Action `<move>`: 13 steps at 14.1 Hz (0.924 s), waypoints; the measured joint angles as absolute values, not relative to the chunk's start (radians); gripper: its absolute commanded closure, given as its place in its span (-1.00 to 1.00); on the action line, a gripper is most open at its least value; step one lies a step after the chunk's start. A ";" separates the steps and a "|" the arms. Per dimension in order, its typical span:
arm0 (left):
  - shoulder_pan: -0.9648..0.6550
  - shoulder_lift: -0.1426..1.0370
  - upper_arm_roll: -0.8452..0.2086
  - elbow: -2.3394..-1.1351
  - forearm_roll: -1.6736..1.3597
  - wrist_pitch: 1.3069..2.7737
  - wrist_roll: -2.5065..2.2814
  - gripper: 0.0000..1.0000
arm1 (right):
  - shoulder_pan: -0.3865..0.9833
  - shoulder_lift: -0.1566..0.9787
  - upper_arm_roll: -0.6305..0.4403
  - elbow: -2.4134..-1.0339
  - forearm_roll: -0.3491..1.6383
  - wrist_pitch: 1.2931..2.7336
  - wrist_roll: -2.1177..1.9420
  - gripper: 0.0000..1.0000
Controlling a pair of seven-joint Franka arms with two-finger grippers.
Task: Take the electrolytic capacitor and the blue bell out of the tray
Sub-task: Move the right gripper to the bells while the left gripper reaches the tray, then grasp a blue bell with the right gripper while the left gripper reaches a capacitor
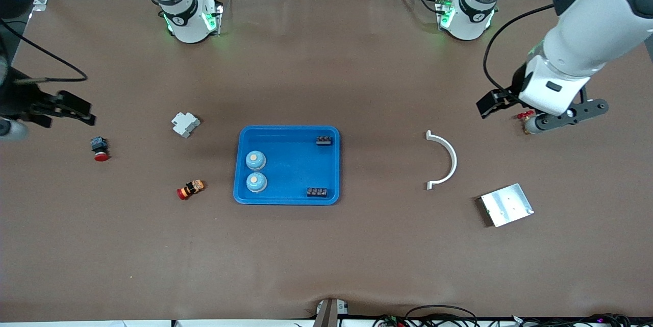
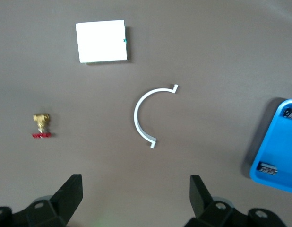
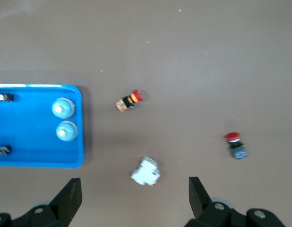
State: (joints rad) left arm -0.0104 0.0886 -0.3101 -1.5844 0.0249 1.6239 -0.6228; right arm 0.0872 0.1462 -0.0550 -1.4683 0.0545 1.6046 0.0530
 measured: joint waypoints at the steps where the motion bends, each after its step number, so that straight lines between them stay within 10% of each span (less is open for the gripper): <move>1: -0.012 0.092 -0.331 -1.590 0.025 1.624 -0.678 -1.00 | 0.121 0.179 -0.053 -1.472 0.057 1.631 0.121 -1.00; 13: -0.218 0.341 -0.404 -1.606 0.025 1.816 -1.574 -1.00 | 0.417 0.558 -0.049 -1.564 0.058 2.046 0.620 -1.00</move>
